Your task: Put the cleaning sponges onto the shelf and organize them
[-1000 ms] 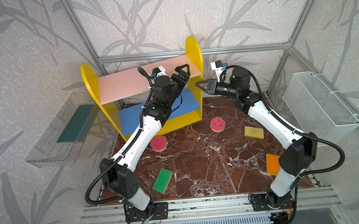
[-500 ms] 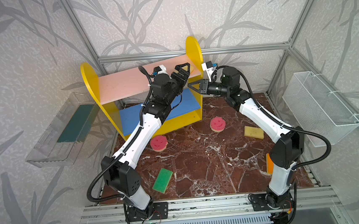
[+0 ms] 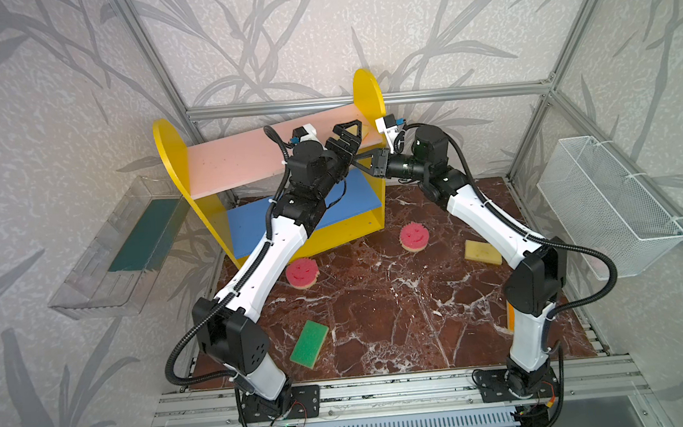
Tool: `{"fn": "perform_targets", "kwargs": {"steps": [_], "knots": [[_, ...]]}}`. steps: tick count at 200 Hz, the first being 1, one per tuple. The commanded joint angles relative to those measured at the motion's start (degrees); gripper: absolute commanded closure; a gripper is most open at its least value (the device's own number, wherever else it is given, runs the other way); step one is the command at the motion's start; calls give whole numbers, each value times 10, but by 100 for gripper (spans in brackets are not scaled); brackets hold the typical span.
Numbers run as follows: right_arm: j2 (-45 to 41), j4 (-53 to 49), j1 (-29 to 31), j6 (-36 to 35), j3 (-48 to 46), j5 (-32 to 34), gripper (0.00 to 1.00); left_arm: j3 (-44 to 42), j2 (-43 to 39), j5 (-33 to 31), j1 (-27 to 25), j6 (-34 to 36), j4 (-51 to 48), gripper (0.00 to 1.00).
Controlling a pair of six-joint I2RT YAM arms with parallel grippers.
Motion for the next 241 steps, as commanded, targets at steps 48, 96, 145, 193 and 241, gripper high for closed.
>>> {"fn": "perform_targets", "kwargs": {"steps": [48, 96, 145, 193, 241], "knots": [[47, -24, -3, 4, 86, 2, 87, -54, -23, -12, -5, -14, -12, 1], [68, -47, -18, 5, 121, 8, 87, -64, -37, -11, -3, -14, -10, 1], [79, -67, -31, -2, 140, 15, 87, -96, -89, -23, -2, 6, -17, 1], [60, -85, -34, -25, 123, 14, 72, -122, -143, -29, 2, 49, -41, 1], [-12, -76, -34, -54, 44, 32, 45, -47, -153, -2, 12, 161, -143, 12]]}}
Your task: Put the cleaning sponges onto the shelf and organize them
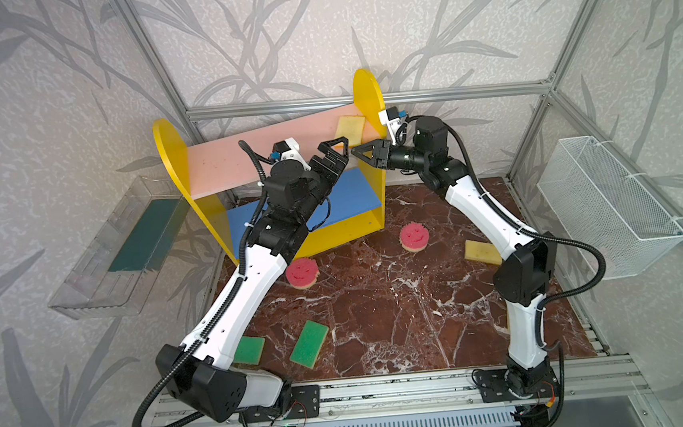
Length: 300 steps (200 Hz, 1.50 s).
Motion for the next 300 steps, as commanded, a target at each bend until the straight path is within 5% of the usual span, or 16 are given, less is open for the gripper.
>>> {"fn": "perform_targets", "kwargs": {"steps": [1, 60, 121, 208, 300], "knots": [[-54, -2, -6, -18, -34, 15, 45, 58, -7, 11, 7, 86, -75, 12], [-135, 32, -5, -33, -152, 7, 36, 282, 79, 25, 18, 223, -266, 35], [-330, 32, -4, -123, -378, 38, 27, 451, 218, 35, 28, 290, -373, 35], [-495, 29, 1, -178, -597, 117, 17, 471, 268, -6, 30, 327, -392, 22], [-513, 3, 1, -196, -622, 131, 16, 490, 299, 41, 18, 305, -385, 22]]}}
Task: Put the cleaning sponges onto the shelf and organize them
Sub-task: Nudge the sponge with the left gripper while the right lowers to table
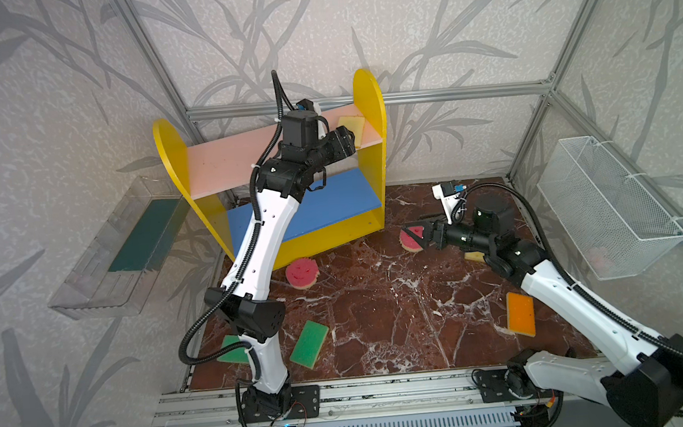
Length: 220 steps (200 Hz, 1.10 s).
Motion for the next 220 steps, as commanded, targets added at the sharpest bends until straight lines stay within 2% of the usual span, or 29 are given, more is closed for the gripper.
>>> {"fn": "perform_targets", "kwargs": {"steps": [1, 75, 158, 191, 206, 220], "knots": [[-17, -5, 3, -12, -2, 4, 15, 25, 19, 17, -8, -4, -12, 22], [-25, -15, 3, -14, -13, 7, 15, 37, 51, 26, -32, -45, 25, 22], [-33, -32, 2, -24, -10, 15, 15, 115, 100, 24, -33, -59, 5, 22], [-35, -54, 0, -26, -3, 33, 11, 86, 70, 26, -32, -49, 7, 9], [-36, -84, -3, -27, 8, 56, 10, 41, 36, 22, -33, -44, 25, 1], [-33, -127, -12, -21, 22, 88, 10, -16, -6, 19, -32, -40, 49, 1]]}}
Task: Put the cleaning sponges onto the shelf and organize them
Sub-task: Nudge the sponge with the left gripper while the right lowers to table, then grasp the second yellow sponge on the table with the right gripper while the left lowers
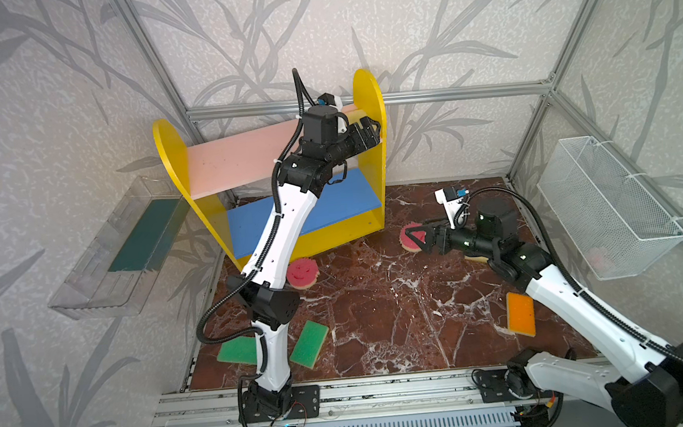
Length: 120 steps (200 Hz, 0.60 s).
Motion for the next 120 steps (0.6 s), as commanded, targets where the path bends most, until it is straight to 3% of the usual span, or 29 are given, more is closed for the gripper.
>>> {"fn": "perform_targets", "kwargs": {"steps": [1, 34, 79, 120], "knots": [[-10, -70, -11, -2, 30, 54, 10, -73, -65, -9, 2, 12, 0, 1], [-3, -135, -89, 34, 35, 61, 10, -210, -174, -28, -9, 34, 37, 1], [25, -162, -244, 52, 0, 45, 11, -473, -312, -49, -96, 49, 151, 2], [67, -130, -351, 73, -47, 42, 27, -668, -358, -47, -149, 31, 285, 4]]}}
